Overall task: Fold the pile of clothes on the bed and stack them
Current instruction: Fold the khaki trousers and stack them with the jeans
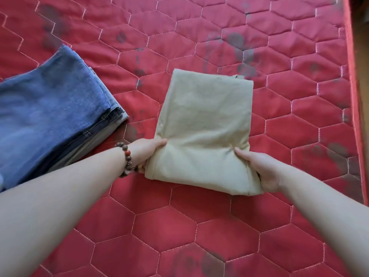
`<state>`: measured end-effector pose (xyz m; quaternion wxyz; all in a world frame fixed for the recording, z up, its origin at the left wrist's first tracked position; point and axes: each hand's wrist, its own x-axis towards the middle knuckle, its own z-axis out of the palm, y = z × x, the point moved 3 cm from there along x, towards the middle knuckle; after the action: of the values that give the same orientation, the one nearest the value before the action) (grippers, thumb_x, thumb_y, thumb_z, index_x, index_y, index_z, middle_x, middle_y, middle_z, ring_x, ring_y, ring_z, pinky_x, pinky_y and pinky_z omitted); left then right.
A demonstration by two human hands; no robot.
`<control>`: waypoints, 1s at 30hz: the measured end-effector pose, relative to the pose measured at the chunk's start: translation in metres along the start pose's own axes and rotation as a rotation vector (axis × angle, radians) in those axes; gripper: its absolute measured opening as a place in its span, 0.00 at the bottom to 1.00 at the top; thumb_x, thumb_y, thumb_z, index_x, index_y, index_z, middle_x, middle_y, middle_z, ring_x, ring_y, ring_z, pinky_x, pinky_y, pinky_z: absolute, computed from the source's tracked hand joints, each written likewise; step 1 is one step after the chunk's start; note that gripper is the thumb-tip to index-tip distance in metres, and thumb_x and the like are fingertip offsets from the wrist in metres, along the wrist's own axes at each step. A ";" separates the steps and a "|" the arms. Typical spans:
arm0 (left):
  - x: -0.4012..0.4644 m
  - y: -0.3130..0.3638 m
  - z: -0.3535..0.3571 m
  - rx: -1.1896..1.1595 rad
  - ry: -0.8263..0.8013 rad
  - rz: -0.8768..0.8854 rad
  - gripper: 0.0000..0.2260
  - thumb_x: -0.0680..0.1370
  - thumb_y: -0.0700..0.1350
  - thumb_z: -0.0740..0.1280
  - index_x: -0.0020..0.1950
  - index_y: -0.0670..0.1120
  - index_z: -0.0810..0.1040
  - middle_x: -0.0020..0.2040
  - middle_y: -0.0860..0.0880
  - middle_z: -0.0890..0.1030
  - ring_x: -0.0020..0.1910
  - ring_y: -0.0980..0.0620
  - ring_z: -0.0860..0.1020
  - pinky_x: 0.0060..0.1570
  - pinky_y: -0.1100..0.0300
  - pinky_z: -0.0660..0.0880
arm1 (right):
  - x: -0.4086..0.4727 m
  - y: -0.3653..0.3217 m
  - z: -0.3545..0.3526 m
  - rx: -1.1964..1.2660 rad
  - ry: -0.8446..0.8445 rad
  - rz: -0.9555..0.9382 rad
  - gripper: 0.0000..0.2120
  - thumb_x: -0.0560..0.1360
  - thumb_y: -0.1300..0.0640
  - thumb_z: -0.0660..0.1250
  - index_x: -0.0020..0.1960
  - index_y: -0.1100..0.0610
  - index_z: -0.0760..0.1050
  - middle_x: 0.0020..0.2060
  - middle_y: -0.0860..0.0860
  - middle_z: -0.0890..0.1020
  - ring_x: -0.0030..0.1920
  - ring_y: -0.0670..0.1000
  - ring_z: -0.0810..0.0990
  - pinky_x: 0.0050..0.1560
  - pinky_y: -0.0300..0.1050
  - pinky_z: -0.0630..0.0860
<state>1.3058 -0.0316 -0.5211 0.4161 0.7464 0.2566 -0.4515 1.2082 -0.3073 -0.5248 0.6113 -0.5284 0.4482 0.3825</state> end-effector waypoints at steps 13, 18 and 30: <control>-0.017 -0.004 0.012 0.144 0.441 0.601 0.17 0.81 0.49 0.60 0.42 0.36 0.69 0.36 0.43 0.74 0.36 0.47 0.70 0.33 0.60 0.63 | -0.015 -0.023 0.012 -0.123 0.386 -0.636 0.12 0.75 0.49 0.70 0.55 0.54 0.76 0.47 0.46 0.83 0.48 0.45 0.81 0.49 0.41 0.77; -0.026 0.000 0.012 0.029 0.584 0.765 0.16 0.82 0.48 0.60 0.38 0.40 0.65 0.29 0.49 0.67 0.28 0.54 0.63 0.31 0.60 0.62 | -0.022 -0.039 0.015 -0.071 0.585 -0.902 0.03 0.78 0.57 0.66 0.52 0.55 0.75 0.43 0.48 0.82 0.41 0.44 0.79 0.44 0.41 0.76; -0.034 -0.044 0.013 0.189 0.612 0.573 0.09 0.76 0.54 0.68 0.47 0.49 0.73 0.44 0.52 0.76 0.42 0.53 0.73 0.42 0.61 0.64 | -0.039 0.032 0.007 -0.347 0.788 -0.577 0.14 0.76 0.45 0.67 0.41 0.55 0.76 0.36 0.45 0.79 0.40 0.48 0.77 0.37 0.37 0.66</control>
<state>1.2511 -0.0196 -0.5113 0.3593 0.9219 0.1081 -0.0969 1.1672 -0.2951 -0.4974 0.3800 -0.8281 0.4103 0.0390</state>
